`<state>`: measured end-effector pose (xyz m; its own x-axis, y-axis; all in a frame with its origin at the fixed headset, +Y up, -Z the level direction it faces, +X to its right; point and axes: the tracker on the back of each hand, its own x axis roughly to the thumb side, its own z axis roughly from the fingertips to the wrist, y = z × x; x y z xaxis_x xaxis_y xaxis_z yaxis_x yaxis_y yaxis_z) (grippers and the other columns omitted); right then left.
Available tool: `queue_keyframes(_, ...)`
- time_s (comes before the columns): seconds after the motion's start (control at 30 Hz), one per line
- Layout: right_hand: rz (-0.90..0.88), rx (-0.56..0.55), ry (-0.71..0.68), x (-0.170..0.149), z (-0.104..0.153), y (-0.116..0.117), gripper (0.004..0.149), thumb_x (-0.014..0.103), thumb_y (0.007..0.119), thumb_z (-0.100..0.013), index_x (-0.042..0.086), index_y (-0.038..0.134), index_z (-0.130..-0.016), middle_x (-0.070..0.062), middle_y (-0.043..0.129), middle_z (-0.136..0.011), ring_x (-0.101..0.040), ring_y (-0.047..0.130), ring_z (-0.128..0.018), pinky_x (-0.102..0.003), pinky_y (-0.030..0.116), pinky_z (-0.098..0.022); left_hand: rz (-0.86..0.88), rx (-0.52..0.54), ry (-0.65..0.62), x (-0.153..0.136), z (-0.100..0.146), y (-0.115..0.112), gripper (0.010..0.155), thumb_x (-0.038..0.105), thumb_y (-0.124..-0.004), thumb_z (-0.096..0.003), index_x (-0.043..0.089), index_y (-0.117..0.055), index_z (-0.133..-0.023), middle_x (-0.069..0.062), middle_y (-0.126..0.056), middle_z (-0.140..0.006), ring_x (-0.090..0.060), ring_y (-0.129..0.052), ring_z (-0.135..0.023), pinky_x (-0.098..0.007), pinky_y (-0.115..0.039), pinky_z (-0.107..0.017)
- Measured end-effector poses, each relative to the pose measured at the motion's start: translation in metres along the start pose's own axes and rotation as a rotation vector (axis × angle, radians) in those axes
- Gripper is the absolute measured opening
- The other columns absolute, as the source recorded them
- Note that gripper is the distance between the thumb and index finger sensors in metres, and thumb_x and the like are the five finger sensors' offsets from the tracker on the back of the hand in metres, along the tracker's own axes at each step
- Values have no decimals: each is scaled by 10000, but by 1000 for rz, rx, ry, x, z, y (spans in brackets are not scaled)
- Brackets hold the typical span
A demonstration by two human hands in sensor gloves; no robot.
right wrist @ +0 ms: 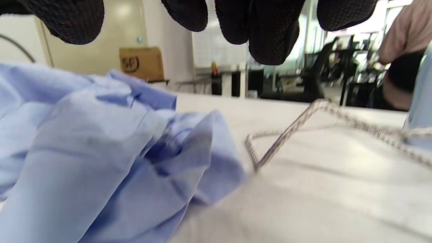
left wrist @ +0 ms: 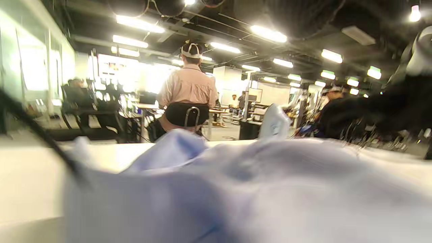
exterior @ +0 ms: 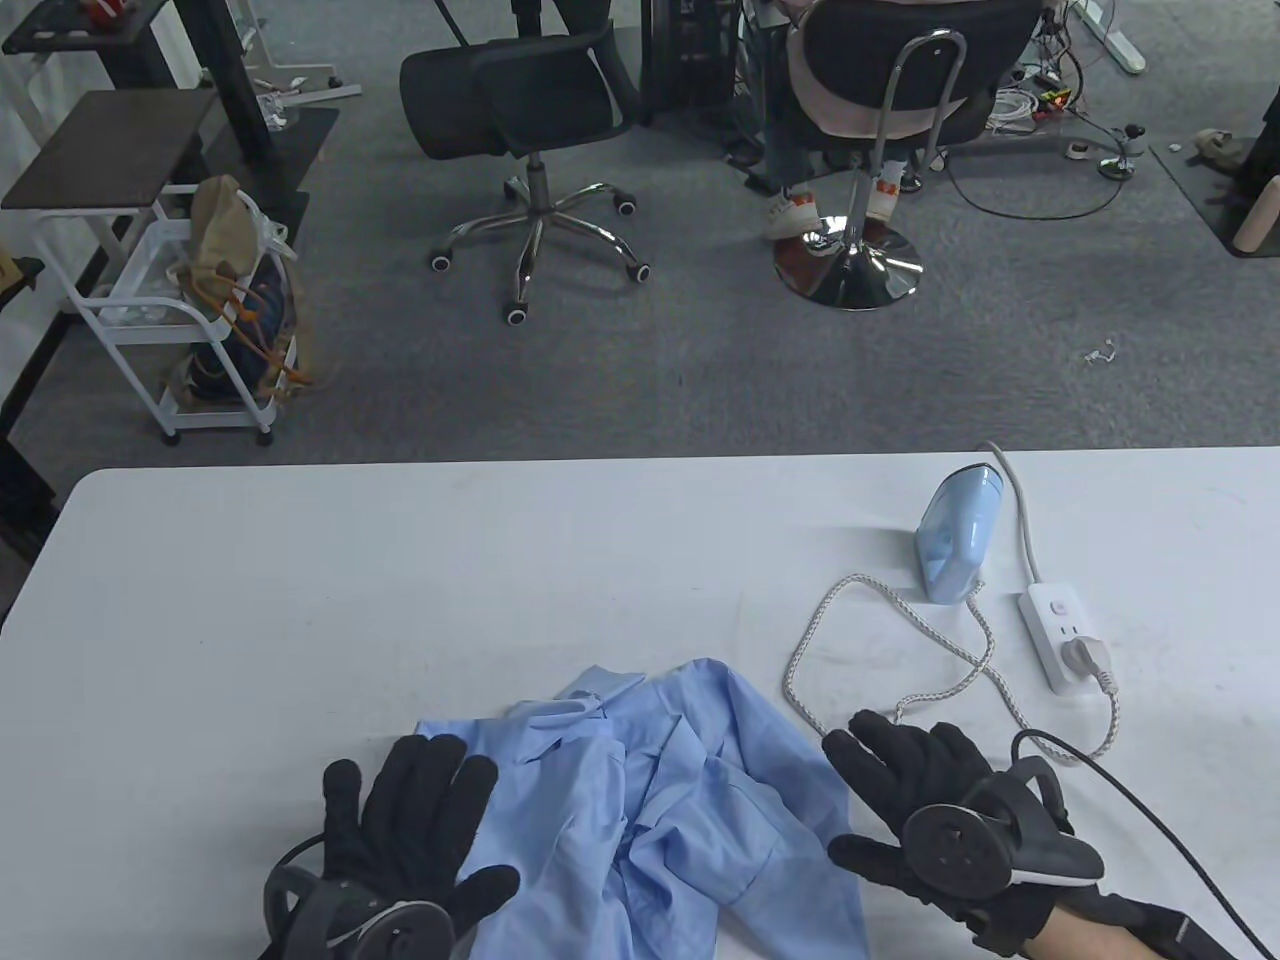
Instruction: Iron long-sleeve shirt with electric iron on table
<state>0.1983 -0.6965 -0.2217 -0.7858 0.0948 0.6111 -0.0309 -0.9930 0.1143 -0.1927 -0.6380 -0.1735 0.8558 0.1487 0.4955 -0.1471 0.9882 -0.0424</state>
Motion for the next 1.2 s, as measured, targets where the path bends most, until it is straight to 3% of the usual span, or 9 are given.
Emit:
queue_keyframes(0.1, -6, 72, -8, 9, -9, 17, 873, 605, 701, -558, 76, 379, -1173, -343, 401, -1158, -612, 598, -1006, -836, 432, -664, -127, -283, -9, 29, -42, -21, 946, 655, -543, -552, 124, -123, -1213, -313, -226, -1247, -593, -302, -1148, -858, -218, -661)
queue_keyframes(0.27, 32, 113, -38, 26, -14, 34, 876, 607, 695, -557, 71, 374, -1172, -338, 404, -1157, -608, 598, -1009, -834, 433, -665, -461, -419, -45, 53, -109, -69, 942, 642, -571, -553, 119, -144, -1210, -289, -280, -1252, -567, -330, -1160, -838, -245, -681)
queue_keyframes(0.43, 120, 171, 6, 36, -14, 63, 1042, 678, 694, -513, -25, 286, -1166, -365, 344, -1160, -636, 526, -1025, -847, 412, -662, -384, -847, 82, 43, -161, -119, 1174, 743, -560, -421, 56, 44, -1157, -327, -39, -1214, -604, -111, -1124, -846, -173, -664)
queue_keyframes(0.6, 127, 149, 77, 29, -19, 77, 1037, 672, 693, -506, -49, 325, -1154, -389, 326, -1141, -653, 490, -1012, -841, 400, -657, -195, -829, 126, 26, -189, -140, 1204, 762, -572, -382, 67, 18, -1169, -329, -45, -1211, -604, -124, -1122, -855, -167, -642)
queue_keyframes(0.7, 45, 142, 70, 21, -22, 80, 942, 626, 712, -527, -41, 435, -1130, -389, 357, -1128, -655, 495, -999, -838, 391, -653, -137, -844, 123, 23, -195, -150, 1066, 733, -592, -439, 168, -139, -1222, -315, -83, -1222, -606, -116, -1112, -852, -154, -627)
queue_keyframes(0.77, -3, 100, 83, 19, -20, 83, 838, 572, 744, -538, -35, 545, -1080, -381, 412, -1114, -644, 532, -988, -832, 408, -649, -149, -805, 101, 24, -196, -150, 1001, 704, -622, -472, 191, -177, -1208, -308, -146, -1233, -598, -145, -1120, -848, -170, -629)
queue_keyframes(0.9, 38, -4, 60, 20, -17, 83, 482, 368, 788, -574, 27, 772, -914, -299, 607, -1063, -574, 679, -950, -813, 459, -646, -135, -650, 60, 27, -193, -142, 607, 558, -703, -549, 305, -574, -1086, -184, -467, -1231, -527, -371, -1157, -840, -219, -635)
queue_keyframes(1.0, 51, -117, 57, 19, -13, 65, 403, 303, 801, -571, 24, 821, -861, -259, 680, -1031, -539, 737, -931, -806, 482, -646, -157, -470, 26, 33, -184, -119, 534, 515, -746, -541, 255, -713, -1006, -166, -607, -1179, -515, -466, -1141, -851, -211, -626)
queue_keyframes(1.2, -19, -403, 90, 8, 9, -2, 396, 286, 806, -568, 15, 823, -856, -245, 709, -1013, -522, 768, -913, -802, 500, -644, -256, 98, -47, 57, -143, -11, 537, 505, -727, -527, 214, -762, -976, -180, -680, -1144, -508, -555, -1125, -862, -213, -649)
